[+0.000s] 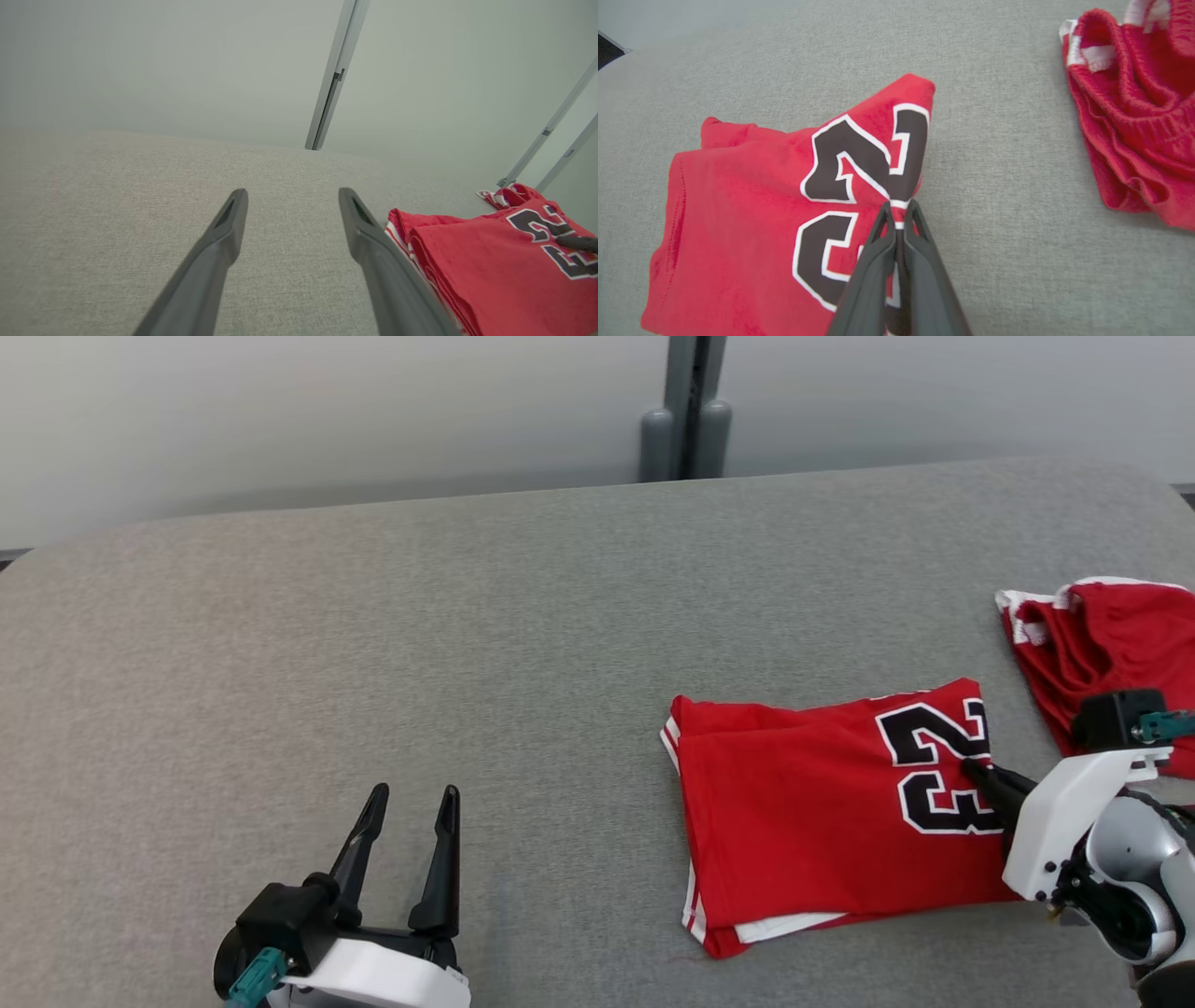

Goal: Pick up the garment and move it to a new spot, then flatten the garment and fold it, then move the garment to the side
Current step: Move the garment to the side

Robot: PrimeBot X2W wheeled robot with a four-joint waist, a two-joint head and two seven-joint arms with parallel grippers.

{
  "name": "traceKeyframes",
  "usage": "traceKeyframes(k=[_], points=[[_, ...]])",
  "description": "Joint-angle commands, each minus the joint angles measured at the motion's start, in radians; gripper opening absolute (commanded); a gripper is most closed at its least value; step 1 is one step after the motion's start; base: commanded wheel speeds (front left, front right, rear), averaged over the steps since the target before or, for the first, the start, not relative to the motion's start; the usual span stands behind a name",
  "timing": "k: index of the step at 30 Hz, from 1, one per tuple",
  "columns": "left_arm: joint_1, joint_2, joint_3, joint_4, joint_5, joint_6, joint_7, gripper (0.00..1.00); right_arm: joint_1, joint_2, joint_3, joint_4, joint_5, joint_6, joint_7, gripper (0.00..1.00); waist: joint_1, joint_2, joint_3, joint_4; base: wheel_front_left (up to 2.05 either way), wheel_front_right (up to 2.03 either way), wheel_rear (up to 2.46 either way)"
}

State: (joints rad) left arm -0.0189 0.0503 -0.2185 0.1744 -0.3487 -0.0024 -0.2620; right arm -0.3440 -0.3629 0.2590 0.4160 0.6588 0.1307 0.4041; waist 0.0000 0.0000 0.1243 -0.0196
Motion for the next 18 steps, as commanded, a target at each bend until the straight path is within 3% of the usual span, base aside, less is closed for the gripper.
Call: traceKeyframes(k=[1, 12, 18], points=[[-0.011, 0.003, -0.006, -0.001, 0.006, -0.004, -0.003, 1.00, -0.010, -0.020, -0.021, -0.015, -0.014, 0.000, 0.009, 0.00, 0.0000, 0.0000, 0.000, -0.081, 0.00, 0.00, 0.00], [-0.035, 0.003, -0.035, 0.006, 0.014, -0.008, -0.003, 1.00, -0.020, -0.008, -0.054, -0.085, -0.062, 0.000, 0.052, 0.00, 0.0000, 0.0000, 0.018, -0.278, 0.00, 0.00, 0.00], [-0.058, 0.003, -0.048, 0.020, 0.028, -0.016, -0.003, 1.00, -0.035, 0.006, -0.052, -0.101, -0.078, 0.000, 0.054, 0.00, 0.0000, 0.0000, 0.034, -0.336, 0.00, 0.00, 0.00]])
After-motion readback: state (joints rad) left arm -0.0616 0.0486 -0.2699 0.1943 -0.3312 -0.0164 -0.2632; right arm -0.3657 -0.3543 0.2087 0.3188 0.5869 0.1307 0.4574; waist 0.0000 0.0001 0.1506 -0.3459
